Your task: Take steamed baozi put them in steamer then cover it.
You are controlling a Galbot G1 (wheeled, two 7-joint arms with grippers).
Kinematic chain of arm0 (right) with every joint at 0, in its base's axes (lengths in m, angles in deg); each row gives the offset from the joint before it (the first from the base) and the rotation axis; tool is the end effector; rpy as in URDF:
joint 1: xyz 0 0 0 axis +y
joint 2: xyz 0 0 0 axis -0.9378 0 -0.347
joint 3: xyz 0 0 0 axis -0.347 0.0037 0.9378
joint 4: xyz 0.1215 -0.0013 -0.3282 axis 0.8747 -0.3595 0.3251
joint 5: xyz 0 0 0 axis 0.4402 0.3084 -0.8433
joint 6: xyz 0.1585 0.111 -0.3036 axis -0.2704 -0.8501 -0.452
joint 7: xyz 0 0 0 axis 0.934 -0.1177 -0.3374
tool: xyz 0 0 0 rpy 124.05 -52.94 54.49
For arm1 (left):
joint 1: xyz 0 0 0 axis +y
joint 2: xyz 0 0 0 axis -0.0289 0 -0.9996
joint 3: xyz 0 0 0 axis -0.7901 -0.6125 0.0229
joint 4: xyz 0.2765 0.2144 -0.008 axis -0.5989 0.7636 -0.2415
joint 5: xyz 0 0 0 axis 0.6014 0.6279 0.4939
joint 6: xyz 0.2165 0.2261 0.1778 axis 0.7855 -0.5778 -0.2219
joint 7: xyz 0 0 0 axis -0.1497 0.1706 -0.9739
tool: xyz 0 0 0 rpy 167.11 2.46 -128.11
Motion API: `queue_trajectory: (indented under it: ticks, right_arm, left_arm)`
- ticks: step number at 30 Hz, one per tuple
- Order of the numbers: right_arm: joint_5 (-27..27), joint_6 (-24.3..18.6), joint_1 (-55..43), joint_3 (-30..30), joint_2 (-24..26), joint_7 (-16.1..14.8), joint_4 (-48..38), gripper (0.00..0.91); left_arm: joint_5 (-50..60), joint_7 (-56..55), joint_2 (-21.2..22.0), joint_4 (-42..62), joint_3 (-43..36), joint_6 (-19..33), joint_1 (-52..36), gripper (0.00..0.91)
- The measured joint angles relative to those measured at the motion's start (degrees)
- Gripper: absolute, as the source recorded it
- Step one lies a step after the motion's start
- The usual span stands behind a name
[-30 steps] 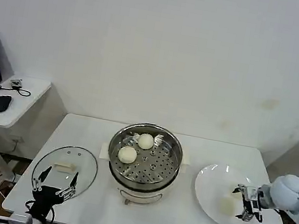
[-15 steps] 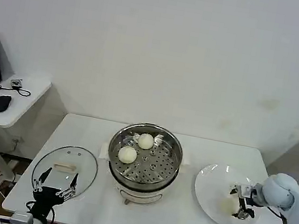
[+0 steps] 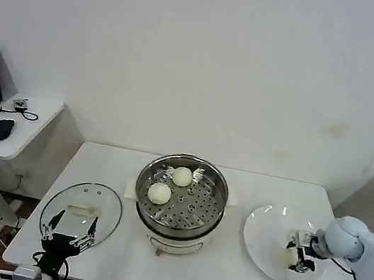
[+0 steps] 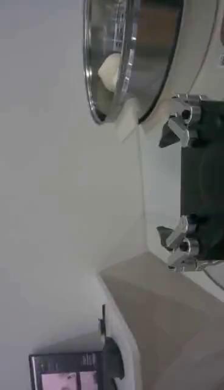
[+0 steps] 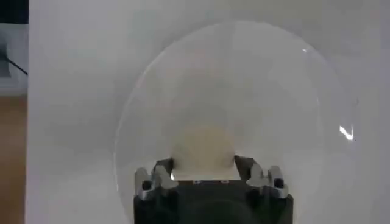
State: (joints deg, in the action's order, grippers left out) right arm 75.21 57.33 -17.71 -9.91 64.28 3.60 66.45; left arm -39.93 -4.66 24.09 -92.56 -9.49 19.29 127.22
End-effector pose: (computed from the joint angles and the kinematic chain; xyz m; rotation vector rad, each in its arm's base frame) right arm 0.4163 -0.2061 -0.2324 1.1441 -1.4139 1.3434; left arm 0.1451 0.0623 -0.2906 0.0098 -2.9260 -0.1499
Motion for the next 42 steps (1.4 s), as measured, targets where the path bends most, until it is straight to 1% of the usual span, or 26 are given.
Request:
queue_trajectory:
  ticks: [5,10,16,22,27,32,37,42]
  right_arm:
    - [0.77,-0.03,-1.97,0.69,1.21,-1.26,1.41,0.615]
    - [2.40,-0.15,-6.69,3.10,3.07,-2.68,3.44,0.615]
    - [5.52,-0.19,-15.65,7.31,4.24,-4.25,5.92,0.615]
    - [9.54,0.00,-27.66,13.75,3.23,-5.59,7.77,0.615]
    - [12.87,0.26,-37.87,19.78,0.30,-6.10,8.15,0.615]
    - [15.58,0.52,-45.67,24.86,-4.65,-6.13,8.01,0.615]
    - [17.08,0.59,-49.71,27.77,-11.14,-5.91,6.89,0.615]
    - [17.81,0.24,-50.86,29.84,-18.00,-5.56,5.06,0.615]
  left_arm:
    - [-0.10,0.00,-0.20,-0.19,0.05,-0.02,0.04,0.907]
    - [-0.28,0.00,-0.38,-0.43,0.09,-0.01,-0.05,0.907]
    - [-0.55,0.08,-0.76,-1.02,0.16,-0.14,-0.17,0.907]
    - [-0.72,0.10,-1.08,-1.31,0.50,-0.19,-0.19,0.907]
    - [-0.92,0.11,-1.23,-1.52,0.89,-0.41,-0.47,0.907]
    - [-0.86,0.09,-0.94,-1.56,1.17,-0.51,-0.69,0.907]
    - [-1.00,0.11,-1.19,-1.70,1.87,-0.60,-0.36,0.907]
    - [-1.74,0.16,-1.63,-2.05,2.84,-0.61,0.36,0.907]
